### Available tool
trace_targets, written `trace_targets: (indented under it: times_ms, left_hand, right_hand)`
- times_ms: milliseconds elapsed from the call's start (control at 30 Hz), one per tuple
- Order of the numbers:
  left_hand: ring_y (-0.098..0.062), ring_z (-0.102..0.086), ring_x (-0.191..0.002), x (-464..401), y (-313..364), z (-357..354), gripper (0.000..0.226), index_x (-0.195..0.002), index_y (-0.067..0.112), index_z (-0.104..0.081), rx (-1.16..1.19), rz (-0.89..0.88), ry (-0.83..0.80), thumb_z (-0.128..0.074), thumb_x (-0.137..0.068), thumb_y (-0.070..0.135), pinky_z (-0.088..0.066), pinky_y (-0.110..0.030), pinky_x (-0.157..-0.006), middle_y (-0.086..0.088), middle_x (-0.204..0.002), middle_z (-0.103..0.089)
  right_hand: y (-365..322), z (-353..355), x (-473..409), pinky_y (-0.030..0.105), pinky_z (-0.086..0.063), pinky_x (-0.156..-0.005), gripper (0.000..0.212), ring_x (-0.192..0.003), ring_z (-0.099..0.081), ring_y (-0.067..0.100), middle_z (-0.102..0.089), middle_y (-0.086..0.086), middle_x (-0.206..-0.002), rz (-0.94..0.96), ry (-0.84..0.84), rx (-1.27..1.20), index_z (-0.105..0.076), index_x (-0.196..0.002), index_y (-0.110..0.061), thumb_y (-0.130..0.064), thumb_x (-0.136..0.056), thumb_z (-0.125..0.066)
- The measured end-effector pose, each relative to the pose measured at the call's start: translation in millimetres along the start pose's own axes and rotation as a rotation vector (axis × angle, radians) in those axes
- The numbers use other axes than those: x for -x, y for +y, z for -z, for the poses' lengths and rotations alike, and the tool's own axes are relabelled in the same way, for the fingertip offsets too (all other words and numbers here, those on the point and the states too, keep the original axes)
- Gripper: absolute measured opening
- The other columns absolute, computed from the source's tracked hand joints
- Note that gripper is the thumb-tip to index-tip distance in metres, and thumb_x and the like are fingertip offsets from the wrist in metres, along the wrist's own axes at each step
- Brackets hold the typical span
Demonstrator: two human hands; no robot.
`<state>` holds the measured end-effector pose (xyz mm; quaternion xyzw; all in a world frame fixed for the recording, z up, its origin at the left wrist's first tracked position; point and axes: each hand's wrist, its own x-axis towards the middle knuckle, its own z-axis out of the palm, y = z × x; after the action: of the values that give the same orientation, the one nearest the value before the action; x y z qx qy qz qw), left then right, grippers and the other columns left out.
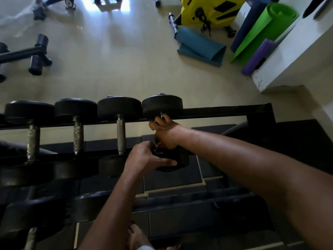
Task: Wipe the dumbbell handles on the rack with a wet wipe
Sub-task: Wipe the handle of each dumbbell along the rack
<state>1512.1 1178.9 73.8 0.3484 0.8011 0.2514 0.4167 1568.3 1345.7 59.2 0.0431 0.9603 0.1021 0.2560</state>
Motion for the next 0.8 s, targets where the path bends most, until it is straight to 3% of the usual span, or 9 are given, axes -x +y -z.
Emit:
trace_targets:
  times_ms: [133,233,300,433,600,800]
  left_hand:
    - [-0.001,-0.061,-0.097,-4,-3,0,0.071,-0.116,0.035,-0.061,-0.031,0.020,0.023,-0.099,-0.061,0.060,-0.049,-0.022,-0.076,0.013,-0.109,-0.066]
    - [-0.004,-0.060,-0.097,-5,-8,-2,0.084,-0.122,0.029,-0.059,-0.049,0.030,0.056,-0.099,-0.057,0.064,-0.047,-0.021,-0.071,0.010,-0.115,-0.064]
    - [-0.001,-0.059,-0.096,-3,-11,-2,0.080,-0.119,0.029,-0.058,-0.031,0.012,0.063,-0.099,-0.059,0.063,-0.047,-0.019,-0.071,0.012,-0.114,-0.063]
    - [-0.003,-0.063,-0.099,1,-12,-3,0.074,-0.116,0.030,-0.059,0.006,-0.009,0.068,-0.100,-0.061,0.058,-0.052,-0.021,-0.077,0.013,-0.109,-0.063]
    - [-0.004,-0.061,-0.096,0,-12,-2,0.069,-0.114,0.031,-0.059,0.009,-0.003,0.060,-0.100,-0.065,0.055,-0.049,-0.020,-0.072,0.012,-0.109,-0.062]
    - [-0.003,-0.059,-0.095,-3,-11,0,0.072,-0.113,0.033,-0.058,-0.005,-0.005,0.060,-0.100,-0.061,0.059,-0.048,-0.019,-0.071,0.014,-0.106,-0.059]
  right_hand:
    - [3,-2,12,0.048,-0.021,-0.121,0.023,-0.144,-0.024,0.030,-0.029,0.002,-0.151,-0.038,0.080,-0.170,-0.075,-0.107,-0.031,-0.050,-0.096,-0.068]
    - [7,-10,31,0.048,-0.030,-0.113,0.029,-0.136,-0.030,0.029,-0.034,0.003,-0.146,-0.098,0.118,-0.313,-0.071,-0.119,-0.033,-0.053,-0.097,-0.067]
    - [7,-17,42,0.046,-0.036,-0.110,0.026,-0.134,-0.040,0.024,-0.046,0.000,-0.142,-0.130,0.144,-0.416,-0.071,-0.120,-0.035,-0.051,-0.100,-0.063]
    - [11,-30,60,0.032,-0.056,-0.092,0.017,-0.105,-0.065,0.009,-0.066,-0.014,-0.112,-0.234,0.122,-0.853,-0.073,-0.117,-0.033,-0.038,-0.103,-0.066]
    - [19,-49,60,0.037,-0.061,-0.096,0.014,-0.102,-0.070,0.007,-0.074,-0.010,-0.108,-0.315,0.073,-1.198,-0.079,-0.111,-0.028,-0.034,-0.099,-0.075]
    - [24,-59,56,0.038,-0.060,-0.097,0.014,-0.103,-0.070,0.011,-0.075,-0.004,-0.110,-0.384,0.020,-1.269,-0.077,-0.114,-0.026,-0.030,-0.101,-0.072]
